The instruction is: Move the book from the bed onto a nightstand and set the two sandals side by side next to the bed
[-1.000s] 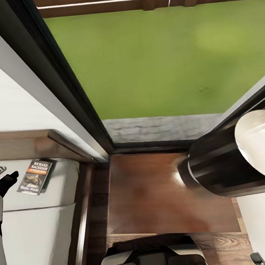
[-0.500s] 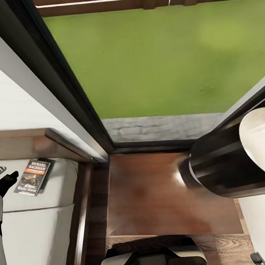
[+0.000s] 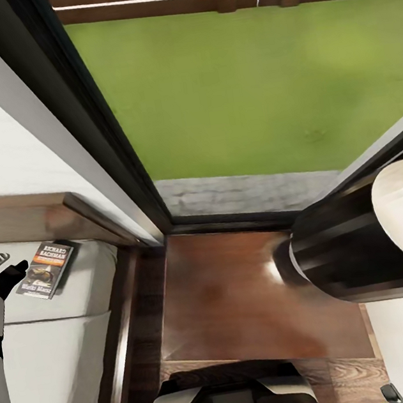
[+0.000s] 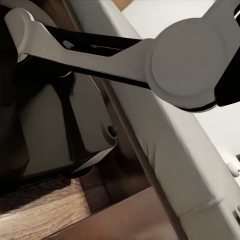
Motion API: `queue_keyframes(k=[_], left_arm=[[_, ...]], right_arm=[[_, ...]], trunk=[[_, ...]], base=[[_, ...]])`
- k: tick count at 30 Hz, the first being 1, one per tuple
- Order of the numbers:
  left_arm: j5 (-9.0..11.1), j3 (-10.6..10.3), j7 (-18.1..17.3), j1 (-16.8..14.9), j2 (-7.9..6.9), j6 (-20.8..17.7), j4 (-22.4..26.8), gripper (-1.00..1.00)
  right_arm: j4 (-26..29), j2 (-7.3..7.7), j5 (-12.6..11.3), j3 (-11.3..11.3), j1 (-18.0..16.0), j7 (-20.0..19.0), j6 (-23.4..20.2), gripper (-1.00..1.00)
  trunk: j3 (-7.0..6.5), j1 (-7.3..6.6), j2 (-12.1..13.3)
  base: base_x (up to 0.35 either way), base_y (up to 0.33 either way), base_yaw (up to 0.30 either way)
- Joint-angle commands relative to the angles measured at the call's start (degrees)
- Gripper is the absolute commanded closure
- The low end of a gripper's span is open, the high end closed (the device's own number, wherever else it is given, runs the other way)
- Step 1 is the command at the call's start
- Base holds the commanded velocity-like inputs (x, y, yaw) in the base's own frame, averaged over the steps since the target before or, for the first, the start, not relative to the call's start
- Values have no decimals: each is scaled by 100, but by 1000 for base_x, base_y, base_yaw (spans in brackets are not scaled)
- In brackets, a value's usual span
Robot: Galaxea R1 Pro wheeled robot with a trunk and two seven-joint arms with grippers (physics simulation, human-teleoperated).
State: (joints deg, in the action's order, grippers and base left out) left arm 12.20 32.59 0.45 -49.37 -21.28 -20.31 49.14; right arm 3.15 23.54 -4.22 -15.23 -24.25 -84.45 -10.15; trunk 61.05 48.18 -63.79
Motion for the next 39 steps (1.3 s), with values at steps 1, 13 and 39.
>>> queue_keyframes(k=[1,13,39], left_arm=[[54,8,4,-2,1,-35,7,-100],[54,10,-1,-2,1,-35,7,-100],[50,17,-10,-2,1,-35,8,-100]], right_arm=[[-1,2,-44,30,-1,-19,-60,-100],[-1,2,-44,35,-1,-23,-60,-100],[0,2,-44,38,-1,-19,-60,-100]], trunk=[[21,23,-44],[237,287,-525],[632,770,-1408]], base=[[0,0,0],[0,0,0],[0,0,0]])
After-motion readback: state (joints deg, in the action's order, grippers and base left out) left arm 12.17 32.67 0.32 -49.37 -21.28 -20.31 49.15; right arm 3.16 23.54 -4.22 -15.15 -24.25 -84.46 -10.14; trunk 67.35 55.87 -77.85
